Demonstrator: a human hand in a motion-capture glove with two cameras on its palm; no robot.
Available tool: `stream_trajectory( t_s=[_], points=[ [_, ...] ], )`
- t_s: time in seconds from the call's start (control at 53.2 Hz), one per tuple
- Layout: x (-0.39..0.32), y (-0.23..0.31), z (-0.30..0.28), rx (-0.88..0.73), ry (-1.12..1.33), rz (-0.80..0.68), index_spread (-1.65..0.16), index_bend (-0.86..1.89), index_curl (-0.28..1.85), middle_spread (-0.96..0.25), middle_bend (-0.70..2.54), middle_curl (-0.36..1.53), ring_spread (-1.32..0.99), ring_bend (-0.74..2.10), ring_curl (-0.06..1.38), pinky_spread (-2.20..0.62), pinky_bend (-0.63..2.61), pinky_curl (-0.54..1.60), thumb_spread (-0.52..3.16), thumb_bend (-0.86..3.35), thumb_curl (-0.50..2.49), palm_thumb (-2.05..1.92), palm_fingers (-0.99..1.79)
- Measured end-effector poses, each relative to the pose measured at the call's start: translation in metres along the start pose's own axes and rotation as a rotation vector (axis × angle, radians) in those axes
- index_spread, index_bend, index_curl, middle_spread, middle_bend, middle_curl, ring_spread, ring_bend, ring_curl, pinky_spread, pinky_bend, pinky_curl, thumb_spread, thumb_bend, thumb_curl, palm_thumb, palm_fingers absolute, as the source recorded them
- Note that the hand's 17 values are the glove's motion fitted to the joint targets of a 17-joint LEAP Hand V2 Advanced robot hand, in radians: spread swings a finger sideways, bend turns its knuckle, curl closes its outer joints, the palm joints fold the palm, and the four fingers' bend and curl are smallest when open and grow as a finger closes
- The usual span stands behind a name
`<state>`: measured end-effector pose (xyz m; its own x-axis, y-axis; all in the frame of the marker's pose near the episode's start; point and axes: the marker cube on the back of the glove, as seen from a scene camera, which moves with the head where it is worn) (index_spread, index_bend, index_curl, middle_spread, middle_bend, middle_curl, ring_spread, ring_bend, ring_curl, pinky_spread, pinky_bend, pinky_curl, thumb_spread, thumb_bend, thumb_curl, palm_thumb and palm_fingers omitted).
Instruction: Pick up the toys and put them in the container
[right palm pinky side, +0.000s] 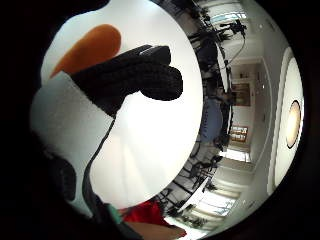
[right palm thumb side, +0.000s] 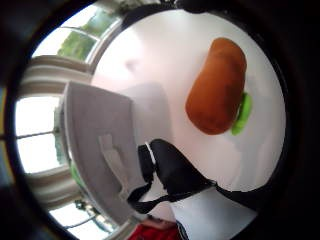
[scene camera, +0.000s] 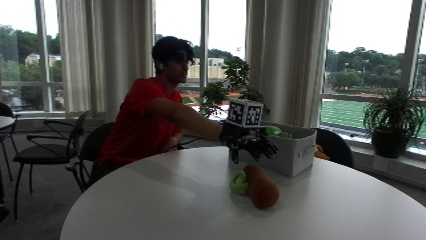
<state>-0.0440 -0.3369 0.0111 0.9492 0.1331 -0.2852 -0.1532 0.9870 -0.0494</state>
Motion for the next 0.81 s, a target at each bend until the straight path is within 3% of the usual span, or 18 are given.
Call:
stream_trajectory(
  t_s=[0.376,0.808],
  points=[
    [0.011,-0.046,0.037,-0.112,-0.063,0.120,-0.37,0.12,0.20,-0.04,0.10,0.28,0.00,0.39,0.37,0.09,1.42,0.36,1.02,-0.04,0.30,-0.03,-0.14],
    [-0.001,-0.056,0.083,-0.268,-0.120,0.122,-0.37,0.14,0.21,0.08,0.03,0.14,0.09,0.23,0.34,0.06,1.62,0.39,1.04,-0.03,0.29,-0.01,-0.25]
  ],
)
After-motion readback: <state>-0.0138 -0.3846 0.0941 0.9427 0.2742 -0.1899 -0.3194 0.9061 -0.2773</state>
